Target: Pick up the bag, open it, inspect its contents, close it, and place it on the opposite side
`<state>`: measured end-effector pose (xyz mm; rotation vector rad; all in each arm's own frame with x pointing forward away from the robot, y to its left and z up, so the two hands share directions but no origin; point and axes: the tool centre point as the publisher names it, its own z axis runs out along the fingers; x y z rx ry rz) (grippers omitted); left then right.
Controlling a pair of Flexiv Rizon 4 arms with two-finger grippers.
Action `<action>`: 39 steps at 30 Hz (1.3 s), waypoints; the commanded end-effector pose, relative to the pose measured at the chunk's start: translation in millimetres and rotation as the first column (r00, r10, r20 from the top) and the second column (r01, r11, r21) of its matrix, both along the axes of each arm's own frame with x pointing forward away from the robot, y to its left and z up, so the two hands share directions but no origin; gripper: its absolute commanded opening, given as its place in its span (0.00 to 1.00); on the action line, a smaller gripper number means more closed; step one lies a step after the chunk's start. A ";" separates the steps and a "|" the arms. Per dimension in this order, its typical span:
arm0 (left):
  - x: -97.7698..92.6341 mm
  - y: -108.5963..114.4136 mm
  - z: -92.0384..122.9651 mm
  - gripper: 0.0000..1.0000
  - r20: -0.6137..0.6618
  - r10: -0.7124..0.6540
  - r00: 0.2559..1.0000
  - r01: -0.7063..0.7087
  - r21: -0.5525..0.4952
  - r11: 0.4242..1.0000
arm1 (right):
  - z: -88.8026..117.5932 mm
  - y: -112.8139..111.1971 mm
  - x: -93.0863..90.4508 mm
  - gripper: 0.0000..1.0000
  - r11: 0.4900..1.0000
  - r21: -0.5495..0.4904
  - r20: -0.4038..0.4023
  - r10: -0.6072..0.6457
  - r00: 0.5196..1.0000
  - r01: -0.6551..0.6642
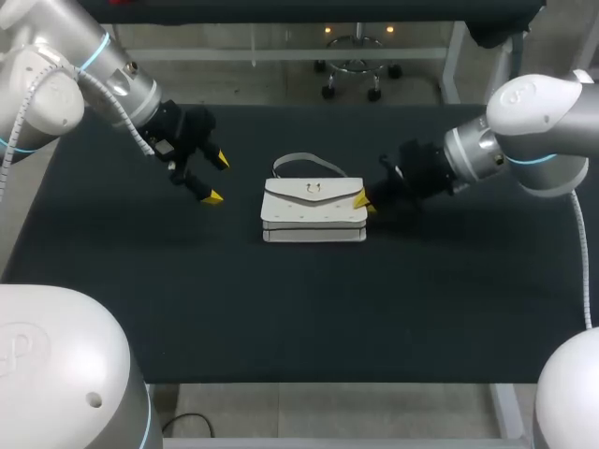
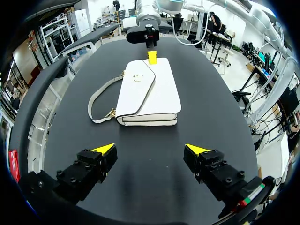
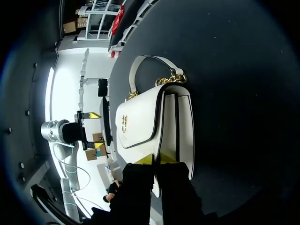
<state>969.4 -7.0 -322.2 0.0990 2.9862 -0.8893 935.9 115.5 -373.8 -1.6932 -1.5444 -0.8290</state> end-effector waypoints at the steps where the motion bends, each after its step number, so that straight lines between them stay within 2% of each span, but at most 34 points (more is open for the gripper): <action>1: -0.3 -0.1 -1.1 1.00 0.003 0.001 1.000 -0.001 -0.003 1.000 | 0.7 -0.1 -0.2 0.89 1.000 -0.002 0.002 -0.004 1.000 0.004; 2: -0.3 -0.1 -1.1 1.00 0.003 0.001 1.000 -0.001 -0.003 1.000 | 1.0 -0.4 -0.1 1.00 1.000 -0.002 0.002 -0.004 1.000 0.004; 7: -0.3 -0.1 -1.1 1.00 0.003 0.001 1.000 -0.001 -0.003 1.000 | 7.2 -6.4 -2.2 1.00 1.000 -0.013 0.008 -0.011 1.000 0.011; 12: -0.3 -0.1 -1.1 1.00 0.003 0.001 1.000 -0.001 -0.003 1.000 | 21.7 -20.5 -7.0 1.00 0.998 -0.061 0.028 -0.017 0.999 0.018; 17: -0.3 -0.1 -1.1 1.00 0.003 0.001 1.000 -0.001 -0.003 1.000 | 42.6 -27.8 -9.0 1.00 0.980 -0.190 0.070 0.081 0.994 -0.066; 19: -0.3 -0.1 -1.1 1.00 0.003 0.001 1.000 -0.001 -0.003 1.000 | 52.4 -28.3 -11.7 1.00 0.955 -0.276 0.115 0.149 0.982 -0.113; 22: -0.3 -0.1 -1.1 1.00 0.003 0.001 1.000 -0.001 -0.003 1.000 | 61.8 -27.8 -12.7 1.00 0.920 -0.359 0.135 0.220 0.966 -0.159; 30: -0.3 -0.1 -1.1 1.00 0.003 0.001 1.000 -0.001 -0.003 1.000 | 75.1 -25.6 -12.3 1.00 0.832 -0.497 0.159 0.367 0.917 -0.247; 35: -0.3 -0.1 -1.1 1.00 0.003 0.001 1.000 -0.001 -0.003 1.000 | 73.8 -20.4 -22.4 1.00 0.725 -0.615 0.192 0.520 0.832 -0.311; 37: -0.3 -0.1 -1.1 1.00 0.003 0.001 1.000 -0.001 -0.003 1.000 | 68.1 -16.5 -28.3 1.00 0.642 -0.695 0.165 0.580 0.798 -0.323; 39: -0.3 -0.1 -1.1 1.00 0.003 0.001 1.000 -0.001 -0.003 1.000 | 68.1 -16.5 -28.3 1.00 0.642 -0.695 0.165 0.580 0.798 -0.323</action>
